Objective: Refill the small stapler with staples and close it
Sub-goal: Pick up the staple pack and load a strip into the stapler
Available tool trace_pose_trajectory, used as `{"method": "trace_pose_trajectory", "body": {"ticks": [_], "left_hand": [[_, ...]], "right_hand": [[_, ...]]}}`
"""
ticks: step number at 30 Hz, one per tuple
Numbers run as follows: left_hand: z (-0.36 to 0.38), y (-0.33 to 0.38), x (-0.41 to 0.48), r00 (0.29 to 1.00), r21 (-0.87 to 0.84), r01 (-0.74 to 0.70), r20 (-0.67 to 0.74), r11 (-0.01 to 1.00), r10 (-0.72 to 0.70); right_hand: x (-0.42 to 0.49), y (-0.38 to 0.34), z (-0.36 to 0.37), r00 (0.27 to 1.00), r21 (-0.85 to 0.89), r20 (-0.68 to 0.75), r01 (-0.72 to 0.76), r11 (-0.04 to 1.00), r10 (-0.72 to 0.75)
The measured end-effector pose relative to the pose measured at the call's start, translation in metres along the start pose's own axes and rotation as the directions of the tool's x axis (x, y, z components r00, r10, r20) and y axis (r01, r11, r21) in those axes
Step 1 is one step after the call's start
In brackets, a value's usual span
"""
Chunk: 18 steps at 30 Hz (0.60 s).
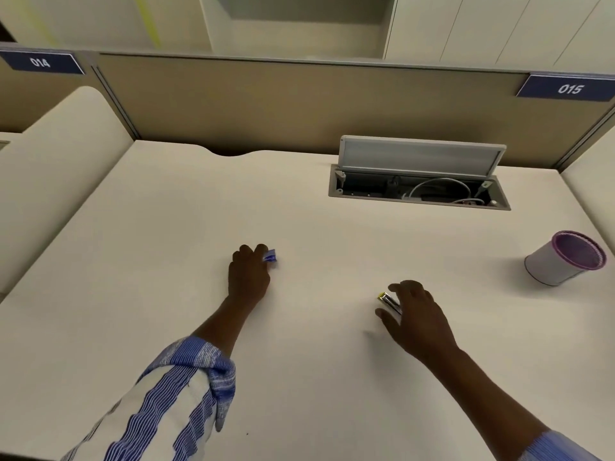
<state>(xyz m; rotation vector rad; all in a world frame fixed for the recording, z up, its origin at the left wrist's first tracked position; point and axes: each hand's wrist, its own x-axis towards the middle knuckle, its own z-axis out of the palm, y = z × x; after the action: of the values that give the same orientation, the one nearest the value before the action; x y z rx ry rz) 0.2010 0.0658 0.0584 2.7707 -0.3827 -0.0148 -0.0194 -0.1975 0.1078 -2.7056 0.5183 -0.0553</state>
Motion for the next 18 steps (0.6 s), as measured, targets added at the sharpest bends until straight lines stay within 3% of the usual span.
{"method": "trace_pose_trajectory", "body": {"ticks": [6, 9, 11, 13, 15, 18], "left_hand": [[-0.003, 0.052, -0.058, 0.993, -0.321, -0.100, 0.022, 0.942, 0.112], [-0.006, 0.075, -0.092, 0.979, -0.377, -0.183, 0.011, 0.908, 0.201], [-0.010, 0.090, -0.111, 0.971, -0.417, -0.213, 0.010, 0.883, 0.238], [-0.015, 0.103, -0.125, 0.959, -0.424, -0.247, 0.020, 0.871, 0.281], [-0.021, 0.111, -0.135, 0.946, -0.411, -0.284, 0.025, 0.866, 0.322], [-0.031, 0.120, -0.144, 0.940, -0.435, -0.304, 0.007, 0.847, 0.341]], "right_hand": [[-0.031, -0.044, 0.005, 0.993, 0.272, -0.093, 0.096, 0.957, -0.074], [-0.038, -0.058, 0.008, 1.000, 0.438, -0.008, -0.015, 0.899, 0.021], [-0.038, -0.064, 0.007, 0.981, 0.591, 0.125, -0.191, 0.784, 0.145], [-0.038, -0.066, 0.005, 0.943, 0.730, 0.247, -0.332, 0.598, 0.222], [-0.038, -0.065, 0.004, 0.928, 0.806, 0.286, -0.367, 0.464, 0.237], [-0.039, -0.061, 0.001, 0.929, 0.851, 0.281, -0.358, 0.385, 0.242]]}}
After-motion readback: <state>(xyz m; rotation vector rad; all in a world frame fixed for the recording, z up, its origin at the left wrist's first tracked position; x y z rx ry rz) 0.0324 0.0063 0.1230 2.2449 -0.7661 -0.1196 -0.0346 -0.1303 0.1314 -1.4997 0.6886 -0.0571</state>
